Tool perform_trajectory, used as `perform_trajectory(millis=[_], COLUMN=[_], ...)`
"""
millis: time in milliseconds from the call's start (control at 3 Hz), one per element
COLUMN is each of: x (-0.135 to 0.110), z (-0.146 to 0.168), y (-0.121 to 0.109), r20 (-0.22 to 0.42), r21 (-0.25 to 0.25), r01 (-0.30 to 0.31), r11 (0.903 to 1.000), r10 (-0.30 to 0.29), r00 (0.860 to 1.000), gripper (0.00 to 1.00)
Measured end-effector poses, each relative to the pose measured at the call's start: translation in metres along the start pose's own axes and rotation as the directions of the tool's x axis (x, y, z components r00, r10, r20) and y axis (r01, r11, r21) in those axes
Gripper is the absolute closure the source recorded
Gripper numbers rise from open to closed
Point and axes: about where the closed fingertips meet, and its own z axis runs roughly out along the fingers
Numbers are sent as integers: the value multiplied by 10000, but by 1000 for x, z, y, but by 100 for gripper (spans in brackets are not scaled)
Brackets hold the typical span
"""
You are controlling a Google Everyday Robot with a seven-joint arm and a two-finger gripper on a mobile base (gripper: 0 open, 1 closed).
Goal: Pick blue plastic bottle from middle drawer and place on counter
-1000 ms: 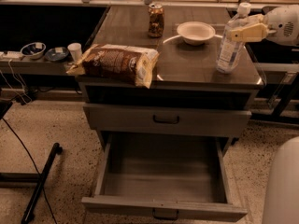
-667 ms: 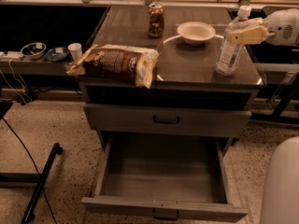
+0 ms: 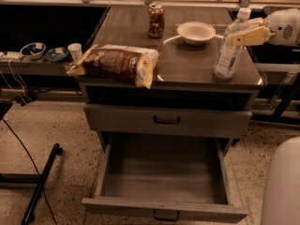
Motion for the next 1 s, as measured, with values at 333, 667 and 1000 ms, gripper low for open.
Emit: perform_trajectory(millis=[333, 667, 1000], x=[0, 0, 3], z=[0, 0, -19], y=[0, 0, 4], r20=[0, 1, 142], r21=[0, 0, -32], r01=[0, 4, 1111], r11=[10000, 10000, 9938], r10=[0, -4, -1110], r00=[10000, 10000, 9937], gripper=[0, 0, 0])
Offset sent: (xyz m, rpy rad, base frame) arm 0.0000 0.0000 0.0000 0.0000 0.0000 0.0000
